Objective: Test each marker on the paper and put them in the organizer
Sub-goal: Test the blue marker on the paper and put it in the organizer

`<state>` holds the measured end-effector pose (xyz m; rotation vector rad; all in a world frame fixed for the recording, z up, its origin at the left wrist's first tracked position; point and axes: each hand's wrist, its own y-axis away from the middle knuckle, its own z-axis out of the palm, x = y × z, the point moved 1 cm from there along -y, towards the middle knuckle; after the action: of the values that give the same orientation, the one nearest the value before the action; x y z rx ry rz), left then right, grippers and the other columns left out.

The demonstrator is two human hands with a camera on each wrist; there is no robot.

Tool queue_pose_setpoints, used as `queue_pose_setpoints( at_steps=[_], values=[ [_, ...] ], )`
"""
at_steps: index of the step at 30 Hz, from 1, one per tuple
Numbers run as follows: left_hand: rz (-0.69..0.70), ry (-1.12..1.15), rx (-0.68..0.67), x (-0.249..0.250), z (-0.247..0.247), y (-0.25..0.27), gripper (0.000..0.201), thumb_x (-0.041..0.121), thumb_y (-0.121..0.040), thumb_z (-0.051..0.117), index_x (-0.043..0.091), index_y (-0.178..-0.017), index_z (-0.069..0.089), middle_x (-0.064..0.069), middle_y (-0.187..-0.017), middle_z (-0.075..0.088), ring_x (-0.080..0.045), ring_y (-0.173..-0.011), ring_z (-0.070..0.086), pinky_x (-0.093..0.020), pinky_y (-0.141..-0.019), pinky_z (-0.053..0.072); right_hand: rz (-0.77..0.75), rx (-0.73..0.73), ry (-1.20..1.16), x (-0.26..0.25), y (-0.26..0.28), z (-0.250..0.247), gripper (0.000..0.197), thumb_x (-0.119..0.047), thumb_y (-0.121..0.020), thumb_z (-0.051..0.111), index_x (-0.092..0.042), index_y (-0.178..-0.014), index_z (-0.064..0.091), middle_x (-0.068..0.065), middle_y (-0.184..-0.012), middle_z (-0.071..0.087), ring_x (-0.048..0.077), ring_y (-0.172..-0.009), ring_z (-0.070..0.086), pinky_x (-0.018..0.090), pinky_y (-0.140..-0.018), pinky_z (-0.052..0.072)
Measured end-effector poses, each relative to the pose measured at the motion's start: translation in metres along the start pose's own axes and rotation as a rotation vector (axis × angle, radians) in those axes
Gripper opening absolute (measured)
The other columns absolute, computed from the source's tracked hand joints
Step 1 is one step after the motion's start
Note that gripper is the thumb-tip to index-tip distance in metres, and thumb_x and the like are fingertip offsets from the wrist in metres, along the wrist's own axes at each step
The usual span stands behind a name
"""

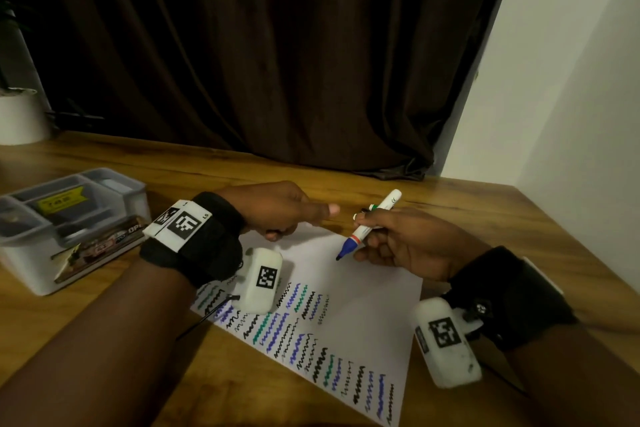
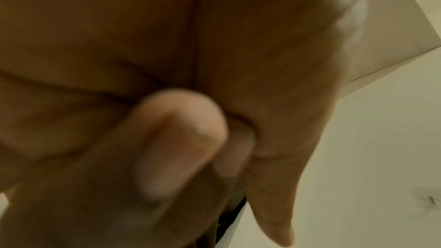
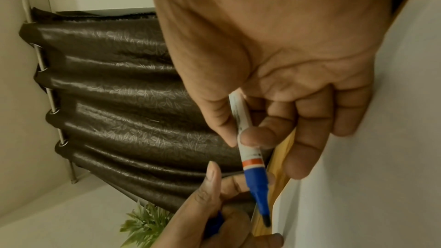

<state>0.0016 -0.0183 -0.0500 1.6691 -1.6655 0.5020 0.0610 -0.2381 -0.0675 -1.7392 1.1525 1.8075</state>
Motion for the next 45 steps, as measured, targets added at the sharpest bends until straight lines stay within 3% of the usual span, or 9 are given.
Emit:
queue_pose_setpoints(
  at_steps=[4,12,18,25,28,31,36,41,45],
  values=[
    [-0.001,-0.102,0.008,-0.003,0.006,-0.004,0.064,0.074,-0.083,0.055,0.010,-0.077,0.056,-0.006,-0.055,0.044,-0.016,-0.047,0.038,-0.029,-0.062,0.042,-0.032,0.014,0.023,0.000,0.001,0.002,0.023,-0.022,-0.100,0.062,-0.013,-0.081,0.070,0.001,-0.063,0.065,0.026,-0.084,0.073,0.033,-0.086,0.050],
    [0.028,-0.057,0.090,0.002,-0.002,-0.003,0.056,0.063,-0.088,0.059,0.007,-0.092,0.065,-0.005,-0.056,0.044,-0.017,-0.049,0.038,-0.026,-0.051,0.038,-0.074,0.049,0.018,-0.002,0.000,0.002,0.023,-0.018,-0.101,0.061,-0.012,-0.084,0.076,0.008,-0.075,0.070,0.032,-0.095,0.075,0.035,-0.091,0.050],
    [-0.009,-0.044,-0.042,0.002,-0.001,0.001,0.049,0.064,-0.087,0.060,0.024,-0.059,0.056,-0.004,-0.053,0.039,-0.018,-0.048,0.032,-0.033,-0.057,0.033,-0.148,-0.037,-0.094,-0.005,0.002,0.002,0.018,-0.013,-0.100,0.060,-0.003,-0.092,0.073,0.007,-0.068,0.063,0.030,-0.087,0.072,0.035,-0.085,0.062],
    [0.022,-0.086,0.055,0.002,0.001,-0.002,0.055,0.060,-0.090,0.058,0.007,-0.076,0.055,-0.005,-0.054,0.042,-0.016,-0.046,0.037,-0.028,-0.057,0.042,-0.163,-0.040,-0.107,0.001,-0.001,0.007,0.017,-0.007,-0.100,0.060,0.000,-0.090,0.072,0.010,-0.067,0.061,0.026,-0.080,0.062,0.045,-0.091,0.062],
    [-0.005,-0.066,0.050,0.001,-0.004,-0.001,0.052,0.059,-0.090,0.059,0.009,-0.076,0.061,-0.005,-0.055,0.042,-0.018,-0.049,0.036,-0.027,-0.053,0.038,-0.163,-0.021,-0.101,0.001,-0.001,0.008,0.016,-0.007,-0.100,0.060,0.002,-0.096,0.072,0.010,-0.068,0.063,0.036,-0.095,0.059,0.040,-0.088,0.064],
    [-0.034,-0.061,0.011,-0.001,-0.006,0.000,0.068,0.068,-0.080,0.060,0.001,-0.096,0.066,-0.006,-0.059,0.042,-0.018,-0.051,0.036,-0.027,-0.051,0.037,-0.193,-0.004,-0.069,-0.002,0.003,0.006,0.016,-0.007,-0.099,0.060,0.003,-0.101,0.072,0.009,-0.067,0.062,0.024,-0.080,0.068,0.030,-0.078,0.063],
    [-0.033,-0.136,-0.014,-0.002,-0.004,-0.001,0.062,0.076,-0.073,0.057,0.014,-0.077,0.057,-0.005,-0.056,0.046,-0.018,-0.050,0.039,-0.029,-0.057,0.042,-0.252,-0.089,0.244,-0.005,0.009,0.007,0.027,-0.013,-0.097,0.063,-0.022,-0.080,0.082,0.005,-0.085,0.079,0.014,-0.080,0.073,0.029,-0.084,0.058],
    [-0.070,-0.119,-0.014,-0.003,-0.006,-0.001,0.083,0.080,-0.067,0.058,0.004,-0.098,0.069,-0.004,-0.057,0.048,-0.017,-0.049,0.040,-0.031,-0.058,0.042,-0.339,-0.144,0.498,-0.009,0.018,0.011,0.017,-0.006,-0.095,0.066,-0.015,-0.086,0.077,0.015,-0.093,0.079,0.013,-0.077,0.074,0.017,-0.071,0.058],
    [-0.061,-0.097,-0.024,-0.001,-0.003,0.000,0.054,0.074,-0.075,0.060,0.022,-0.074,0.073,-0.006,-0.056,0.047,-0.018,-0.049,0.039,-0.033,-0.061,0.041,-0.384,-0.190,0.518,-0.008,0.023,0.012,0.009,-0.001,-0.092,0.069,-0.008,-0.092,0.075,0.020,-0.096,0.079,0.012,-0.079,0.077,0.016,-0.072,0.057]
  ],
)
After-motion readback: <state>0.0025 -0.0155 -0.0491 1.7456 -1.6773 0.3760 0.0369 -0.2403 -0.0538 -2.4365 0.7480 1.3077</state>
